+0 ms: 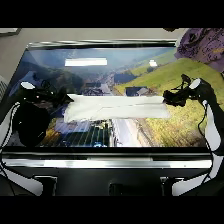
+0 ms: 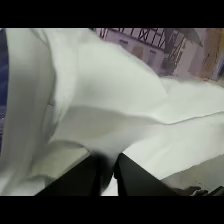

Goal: Fold the clothes and pants, and hang the long-sleeved shirts on hangers.

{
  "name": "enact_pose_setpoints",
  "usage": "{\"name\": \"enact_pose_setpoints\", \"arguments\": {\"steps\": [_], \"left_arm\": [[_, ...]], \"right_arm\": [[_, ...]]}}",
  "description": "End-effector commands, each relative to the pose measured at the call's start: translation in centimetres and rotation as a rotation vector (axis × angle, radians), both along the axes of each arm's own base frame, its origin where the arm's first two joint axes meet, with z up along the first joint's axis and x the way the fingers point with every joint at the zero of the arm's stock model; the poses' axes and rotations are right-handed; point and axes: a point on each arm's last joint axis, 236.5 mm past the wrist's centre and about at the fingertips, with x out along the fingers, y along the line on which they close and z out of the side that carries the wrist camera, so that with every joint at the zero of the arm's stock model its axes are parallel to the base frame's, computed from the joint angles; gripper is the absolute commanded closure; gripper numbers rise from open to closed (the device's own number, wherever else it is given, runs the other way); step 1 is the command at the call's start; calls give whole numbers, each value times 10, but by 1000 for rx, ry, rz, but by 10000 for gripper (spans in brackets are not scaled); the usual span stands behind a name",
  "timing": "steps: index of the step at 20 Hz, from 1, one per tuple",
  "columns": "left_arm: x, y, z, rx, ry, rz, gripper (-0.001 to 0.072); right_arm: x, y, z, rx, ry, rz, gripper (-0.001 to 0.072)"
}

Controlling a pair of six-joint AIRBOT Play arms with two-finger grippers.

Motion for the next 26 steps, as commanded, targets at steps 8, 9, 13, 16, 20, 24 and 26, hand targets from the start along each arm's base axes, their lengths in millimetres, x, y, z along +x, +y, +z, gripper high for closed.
{"name": "enact_pose_setpoints", "arguments": {"steps": [8, 9, 13, 16, 20, 24, 26], "left_arm": [[13, -5, 46, -20, -64, -87, 30], [17, -5, 56, -18, -88, -97, 30], [33, -4, 90, -2, -181, -107, 30], [40, -3, 107, 6, -227, -108, 30], [41, -3, 115, 10, -246, -109, 31], [41, -3, 115, 10, -247, -109, 31], [41, -6, 115, 5, -236, -102, 43]], "right_arm": [[-30, -30, 25, 334, 125, -113, 136], [-33, -30, 21, 371, 135, -102, 136], [-36, -27, -6, 403, 163, -58, 136], [-31, -21, -22, 447, 165, -71, 137], [-29, 8, -34, 477, 186, -16, 179], [-36, 29, -47, 384, 237, 56, 501], [-35, 33, -42, 390, 243, 47, 666]]}}
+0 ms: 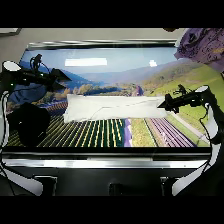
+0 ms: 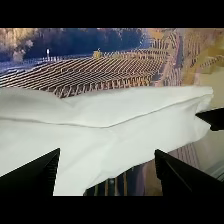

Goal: Fold the clothes and pants, and hang the long-sleeved shirts on hangers.

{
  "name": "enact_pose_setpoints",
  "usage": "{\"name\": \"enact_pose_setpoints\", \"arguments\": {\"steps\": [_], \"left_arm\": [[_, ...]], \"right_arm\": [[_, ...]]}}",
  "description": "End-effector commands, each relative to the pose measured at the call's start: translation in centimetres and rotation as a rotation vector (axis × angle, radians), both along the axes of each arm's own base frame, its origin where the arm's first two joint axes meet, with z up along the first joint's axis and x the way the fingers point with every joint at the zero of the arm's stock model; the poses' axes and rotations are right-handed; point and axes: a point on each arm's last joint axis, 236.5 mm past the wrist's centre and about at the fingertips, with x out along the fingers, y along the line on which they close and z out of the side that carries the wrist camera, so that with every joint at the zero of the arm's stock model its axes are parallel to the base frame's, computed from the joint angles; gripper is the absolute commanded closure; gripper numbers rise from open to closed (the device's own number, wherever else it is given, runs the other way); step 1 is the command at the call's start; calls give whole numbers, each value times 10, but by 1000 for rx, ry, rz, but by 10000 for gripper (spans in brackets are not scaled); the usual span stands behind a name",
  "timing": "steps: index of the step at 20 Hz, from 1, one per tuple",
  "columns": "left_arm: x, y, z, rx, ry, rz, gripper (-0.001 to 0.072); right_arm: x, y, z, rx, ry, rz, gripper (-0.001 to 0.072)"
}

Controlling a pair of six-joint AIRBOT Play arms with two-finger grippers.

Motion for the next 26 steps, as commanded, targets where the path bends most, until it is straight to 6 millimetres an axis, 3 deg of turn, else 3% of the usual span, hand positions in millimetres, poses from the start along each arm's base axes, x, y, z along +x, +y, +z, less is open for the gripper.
{"name": "enact_pose_setpoints", "arguments": {"steps": [1, 3, 4, 7, 10, 14, 18, 22, 26], "left_arm": [[-1, -7, 2, -5, 6, -1, 133], [-3, -23, 1, -4, 5, -31, 639], [-3, -36, -1, -2, -2, -44, 691], [-3, -91, -15, -11, 9, -75, 691], [-13, -173, -45, -22, 43, -110, 691], [-50, -285, -83, -28, 56, -163, 692], [-91, -377, -98, -149, 102, -145, 692], [-123, -434, -105, -259, 175, -143, 692], [-140, -467, -111, -289, 216, -163, 693]], "right_arm": [[-1, 6, 4, -35, 15, 8, 688], [2, -2, 29, -75, -27, -3, 689], [4, -9, 44, -120, -47, -13, 689], [8, -29, 97, -232, -108, -66, 690], [0, -35, 147, -282, -154, -100, 690], [-22, -35, 194, -318, -163, -92, 689], [-39, -37, 224, -357, -185, -100, 689], [-54, -40, 246, -398, -214, -102, 689], [-58, -40, 259, -414, -247, -109, 689]]}}
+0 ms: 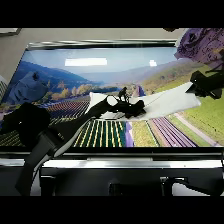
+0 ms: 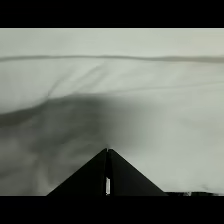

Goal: Fold the clothes and pants, and hang the long-sleeved shirts on hangers.

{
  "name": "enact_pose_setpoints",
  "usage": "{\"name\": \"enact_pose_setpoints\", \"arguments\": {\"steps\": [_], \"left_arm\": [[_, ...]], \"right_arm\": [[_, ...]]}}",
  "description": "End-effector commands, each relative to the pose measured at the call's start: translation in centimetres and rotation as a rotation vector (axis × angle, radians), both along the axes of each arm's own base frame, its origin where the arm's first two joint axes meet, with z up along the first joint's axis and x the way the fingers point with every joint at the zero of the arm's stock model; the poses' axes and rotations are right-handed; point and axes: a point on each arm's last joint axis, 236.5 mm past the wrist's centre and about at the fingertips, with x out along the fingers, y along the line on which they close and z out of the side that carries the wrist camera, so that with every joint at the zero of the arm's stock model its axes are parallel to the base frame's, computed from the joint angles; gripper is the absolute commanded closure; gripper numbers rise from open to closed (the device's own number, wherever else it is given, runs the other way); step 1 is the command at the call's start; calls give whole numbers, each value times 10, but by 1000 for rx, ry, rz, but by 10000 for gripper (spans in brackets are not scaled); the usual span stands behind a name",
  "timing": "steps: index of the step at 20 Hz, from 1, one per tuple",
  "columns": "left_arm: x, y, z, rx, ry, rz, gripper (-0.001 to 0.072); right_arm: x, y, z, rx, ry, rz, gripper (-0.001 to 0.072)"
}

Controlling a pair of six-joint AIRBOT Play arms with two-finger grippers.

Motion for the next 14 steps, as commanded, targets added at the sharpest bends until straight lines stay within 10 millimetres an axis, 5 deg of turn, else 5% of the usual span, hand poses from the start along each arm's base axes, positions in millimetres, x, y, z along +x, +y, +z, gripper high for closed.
{"name": "enact_pose_setpoints", "arguments": {"steps": [1, 4, 8, 11, 14], "left_arm": [[-15, -32, -6, -42, 58, 8, 693], [-11, -42, -8, -74, 109, 58, 693], [0, -23, 23, -95, 33, -10, 693], [18, 24, 59, -36, -59, -88, 693], [46, 109, 103, 138, -210, -136, 693]], "right_arm": [[-6, 0, 11, -16, -20, -2, 689], [-2, 1, 13, -12, -40, -6, 689], [10, 7, 20, 18, -96, -7, 689], [25, 40, 36, 125, -171, 30, 689], [35, 88, 41, 146, -203, 84, 689]]}}
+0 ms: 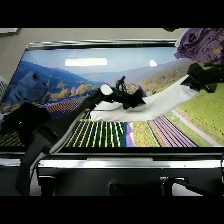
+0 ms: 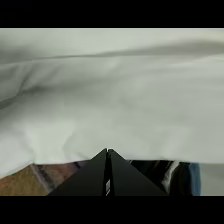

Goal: Fold the clothes and pants, and hang the long-sleeved shirts on hangers.

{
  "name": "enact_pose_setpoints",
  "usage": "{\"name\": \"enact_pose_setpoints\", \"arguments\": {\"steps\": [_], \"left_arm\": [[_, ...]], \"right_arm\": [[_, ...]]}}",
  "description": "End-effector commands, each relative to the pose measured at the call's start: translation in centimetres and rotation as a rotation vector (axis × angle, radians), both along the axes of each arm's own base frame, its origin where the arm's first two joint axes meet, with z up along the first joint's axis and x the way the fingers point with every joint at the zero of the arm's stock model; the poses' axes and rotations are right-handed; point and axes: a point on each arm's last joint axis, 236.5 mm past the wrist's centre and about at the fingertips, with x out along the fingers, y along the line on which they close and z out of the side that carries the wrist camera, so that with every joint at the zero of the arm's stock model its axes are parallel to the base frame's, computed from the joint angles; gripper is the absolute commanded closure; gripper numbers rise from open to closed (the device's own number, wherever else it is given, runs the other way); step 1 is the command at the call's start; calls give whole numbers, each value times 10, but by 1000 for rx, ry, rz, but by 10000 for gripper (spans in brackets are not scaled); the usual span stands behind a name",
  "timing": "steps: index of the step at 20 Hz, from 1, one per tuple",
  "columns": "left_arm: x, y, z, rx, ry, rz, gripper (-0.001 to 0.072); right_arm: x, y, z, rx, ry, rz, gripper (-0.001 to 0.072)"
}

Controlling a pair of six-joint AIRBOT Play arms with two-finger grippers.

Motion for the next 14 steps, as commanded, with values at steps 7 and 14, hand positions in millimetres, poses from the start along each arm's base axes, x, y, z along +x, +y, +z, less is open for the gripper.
{"name": "enact_pose_setpoints", "arguments": {"steps": [7, 14], "left_arm": [[27, 292, 155, 477, -310, 105, 691], [5, 436, 208, 614, -299, 353, 690]], "right_arm": [[21, 185, -5, 94, -70, 143, 689], [22, 289, -62, 160, -2, 188, 689]]}}
